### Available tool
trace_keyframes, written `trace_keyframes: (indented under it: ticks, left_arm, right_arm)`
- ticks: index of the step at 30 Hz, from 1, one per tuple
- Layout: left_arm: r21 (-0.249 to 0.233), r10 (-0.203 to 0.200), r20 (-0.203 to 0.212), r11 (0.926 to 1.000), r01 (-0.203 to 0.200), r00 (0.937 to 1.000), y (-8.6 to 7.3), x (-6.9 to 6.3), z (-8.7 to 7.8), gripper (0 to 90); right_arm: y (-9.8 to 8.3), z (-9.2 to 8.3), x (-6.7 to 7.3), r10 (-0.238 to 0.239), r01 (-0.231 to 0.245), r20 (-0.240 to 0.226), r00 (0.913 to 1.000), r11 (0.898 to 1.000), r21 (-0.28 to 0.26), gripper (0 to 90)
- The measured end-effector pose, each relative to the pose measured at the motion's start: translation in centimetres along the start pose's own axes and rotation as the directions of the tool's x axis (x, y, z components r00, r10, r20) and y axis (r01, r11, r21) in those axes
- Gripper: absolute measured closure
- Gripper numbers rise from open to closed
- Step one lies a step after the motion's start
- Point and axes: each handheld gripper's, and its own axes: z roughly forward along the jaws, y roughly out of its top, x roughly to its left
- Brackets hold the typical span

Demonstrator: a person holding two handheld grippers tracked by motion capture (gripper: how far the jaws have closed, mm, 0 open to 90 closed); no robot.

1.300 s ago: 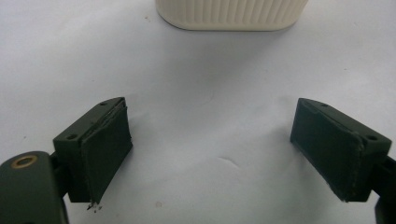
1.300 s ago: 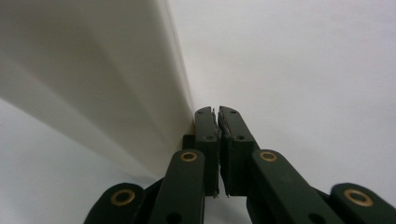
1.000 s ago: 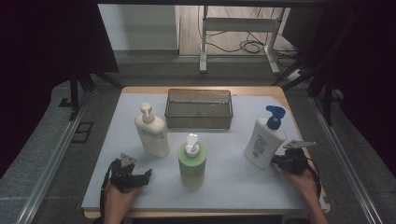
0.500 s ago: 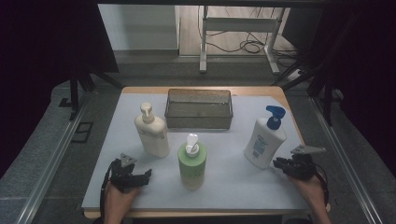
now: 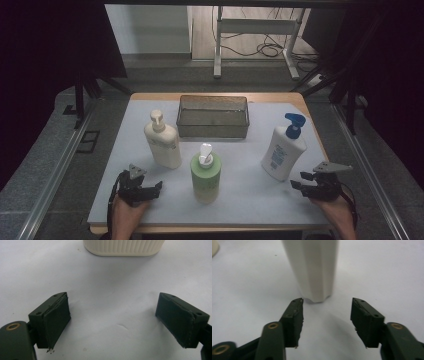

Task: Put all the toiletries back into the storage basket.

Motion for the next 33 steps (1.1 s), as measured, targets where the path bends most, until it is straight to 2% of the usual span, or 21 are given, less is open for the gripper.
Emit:
trace_keyframes:
  ticks: [7, 15, 22, 33]
  left_arm:
    - [0.000, 0.000, 0.000, 1.0000, 0.000, 1.0000, 0.0, 0.0, 0.0, 11.6]
    - [0.000, 0.000, 0.000, 1.0000, 0.000, 1.0000, 0.0, 0.0, 0.0, 11.6]
    - [0.000, 0.000, 0.000, 1.0000, 0.000, 1.0000, 0.0, 0.0, 0.0, 11.6]
    - [-0.001, 0.000, 0.000, 1.0000, 0.000, 1.0000, 0.0, 0.0, 0.0, 11.6]
  right_arm:
    - [1.1, -0.2, 1.0, -0.038, 0.038, -0.002, 0.9993, 0.999, -0.018, 30.8]
    - [2.0, -0.6, 1.1, -0.024, 0.023, -0.024, 0.9994, 0.998, -0.052, 25.1]
    - [2.9, -0.8, 1.1, -0.034, 0.032, -0.026, 0.9991, 0.997, -0.074, 21.5]
    - [5.0, -1.1, 1.1, -0.011, 0.007, -0.041, 0.9991, 0.994, -0.107, 14.7]
